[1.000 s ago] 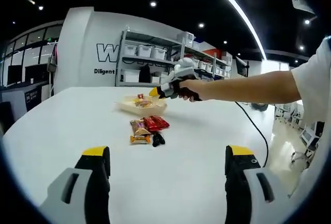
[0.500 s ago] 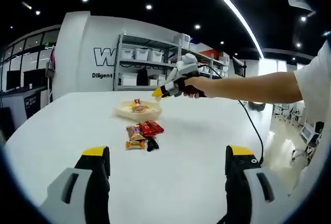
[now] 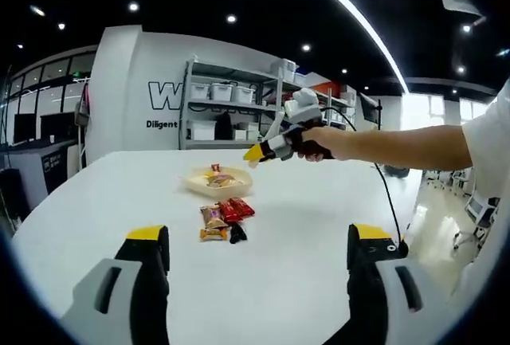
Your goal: Place the target food into the container with the food tongs after gripping and lifting it, then release it inside without dropping or visibly crushing the food.
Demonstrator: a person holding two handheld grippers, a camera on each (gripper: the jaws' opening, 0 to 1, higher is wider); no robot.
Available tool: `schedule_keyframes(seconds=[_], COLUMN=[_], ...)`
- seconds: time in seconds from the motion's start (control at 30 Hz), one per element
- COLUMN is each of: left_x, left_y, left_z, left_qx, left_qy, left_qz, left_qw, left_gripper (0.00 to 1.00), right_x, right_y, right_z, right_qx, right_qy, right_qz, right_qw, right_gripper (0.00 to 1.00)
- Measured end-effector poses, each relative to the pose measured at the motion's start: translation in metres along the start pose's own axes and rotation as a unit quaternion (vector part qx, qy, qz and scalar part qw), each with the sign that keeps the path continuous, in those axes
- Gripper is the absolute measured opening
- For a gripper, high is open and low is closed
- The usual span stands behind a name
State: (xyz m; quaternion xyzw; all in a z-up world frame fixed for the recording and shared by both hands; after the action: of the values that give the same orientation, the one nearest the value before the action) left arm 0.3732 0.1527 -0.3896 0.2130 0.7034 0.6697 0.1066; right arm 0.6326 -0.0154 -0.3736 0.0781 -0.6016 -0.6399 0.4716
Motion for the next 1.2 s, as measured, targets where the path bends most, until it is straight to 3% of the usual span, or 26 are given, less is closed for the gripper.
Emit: schedule_keyframes(seconds=[0.07, 0.37, 0.57, 0.7, 0.8, 1.03, 1.2], left_x=[0.001, 0.007, 0.011, 0.012, 0.012, 0.014, 0.011], left_y=[0.002, 0.006, 0.012, 0.011, 0.01, 0.01, 0.012], left_z=[-0.001, -0.004, -0.002, -0.005, -0.007, -0.005, -0.012], left_qx=[-0.002, -0.016, -0.019, -0.021, -0.024, -0.023, -0.022], left_qy=[0.0, -0.002, 0.003, 0.003, 0.003, 0.006, -0.003], left_qz=[-0.003, 0.003, -0.003, -0.001, 0.001, 0.003, -0.002], left_qw=[1.0, 0.9999, 0.9998, 0.9998, 0.9997, 0.9997, 0.9997], left_gripper=[0.9, 0.9, 0.9, 0.9, 0.9, 0.9, 0.9], right_x=[-0.003, -0.023, -0.037, -0.045, -0.049, -0.035, -0.023], right_y=[-0.007, -0.029, -0.05, -0.06, -0.065, -0.069, -0.071], right_z=[0.008, 0.031, 0.03, 0.031, 0.028, 0.022, 0.012], right_qx=[-0.012, 0.024, 0.043, 0.05, 0.08, 0.099, 0.082], right_qy=[0.006, 0.023, 0.012, 0.004, -0.008, -0.017, -0.015], right_qz=[0.006, 0.037, 0.056, 0.051, 0.056, 0.058, 0.064], right_qw=[0.9999, 0.9988, 0.9974, 0.9975, 0.9952, 0.9933, 0.9944], right_gripper=[0.16, 0.18, 0.19, 0.19, 0.2, 0.2, 0.2])
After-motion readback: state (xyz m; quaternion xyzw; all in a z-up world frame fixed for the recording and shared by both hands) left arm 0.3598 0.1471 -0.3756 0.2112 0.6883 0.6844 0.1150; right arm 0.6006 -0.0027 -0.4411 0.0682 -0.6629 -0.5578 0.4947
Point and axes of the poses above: the point that each gripper's makers call its tool centre point, and the gripper's own axes: x roughly backward along the fingers, z roughly to its left, y roughly out of its top, the point moved 6 cm from there along x, roughly backward along the fingers
